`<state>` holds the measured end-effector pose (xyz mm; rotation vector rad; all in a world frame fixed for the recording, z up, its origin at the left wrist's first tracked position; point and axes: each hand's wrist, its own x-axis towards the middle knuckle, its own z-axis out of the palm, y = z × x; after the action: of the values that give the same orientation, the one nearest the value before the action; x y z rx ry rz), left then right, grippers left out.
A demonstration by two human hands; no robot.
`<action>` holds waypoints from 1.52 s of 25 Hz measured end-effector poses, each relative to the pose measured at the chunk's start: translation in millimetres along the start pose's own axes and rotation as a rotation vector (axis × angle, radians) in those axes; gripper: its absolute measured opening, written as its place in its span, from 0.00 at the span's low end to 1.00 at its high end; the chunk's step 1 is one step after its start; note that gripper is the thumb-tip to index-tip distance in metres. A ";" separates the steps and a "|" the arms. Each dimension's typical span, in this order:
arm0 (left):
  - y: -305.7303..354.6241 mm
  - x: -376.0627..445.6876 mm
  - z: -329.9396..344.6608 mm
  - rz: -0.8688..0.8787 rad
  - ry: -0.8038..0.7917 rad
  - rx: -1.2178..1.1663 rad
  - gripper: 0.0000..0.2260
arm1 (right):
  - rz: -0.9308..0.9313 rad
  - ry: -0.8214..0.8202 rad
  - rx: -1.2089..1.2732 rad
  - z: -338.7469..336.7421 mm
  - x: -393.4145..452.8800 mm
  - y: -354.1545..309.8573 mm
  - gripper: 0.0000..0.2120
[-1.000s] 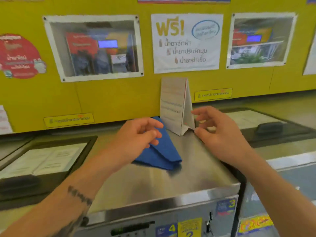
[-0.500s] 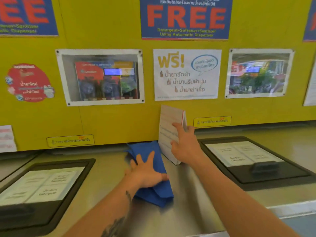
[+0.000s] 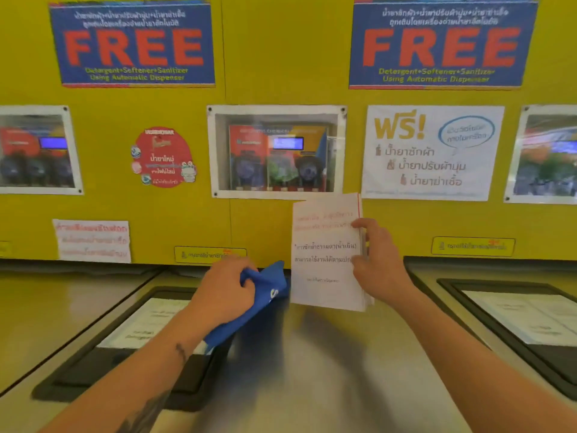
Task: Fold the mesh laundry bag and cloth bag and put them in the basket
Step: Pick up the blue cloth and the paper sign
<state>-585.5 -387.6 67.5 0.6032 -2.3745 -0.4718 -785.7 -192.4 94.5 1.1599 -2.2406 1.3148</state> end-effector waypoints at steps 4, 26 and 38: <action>-74.9 2.5 -83.2 0.003 0.254 0.183 0.07 | -0.039 -0.087 0.368 61.4 11.4 -85.2 0.29; -463.6 -92.3 -284.8 -0.960 0.508 0.484 0.36 | -0.316 -0.377 0.327 475.6 27.0 -351.8 0.35; -532.1 -59.2 -294.0 -1.148 0.396 0.540 0.30 | -0.460 -0.400 0.144 568.9 56.6 -404.1 0.28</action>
<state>-192.2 -850.6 4.4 2.0923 -1.5548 -0.1142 -434.3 -797.0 61.6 1.9961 -1.9548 1.1409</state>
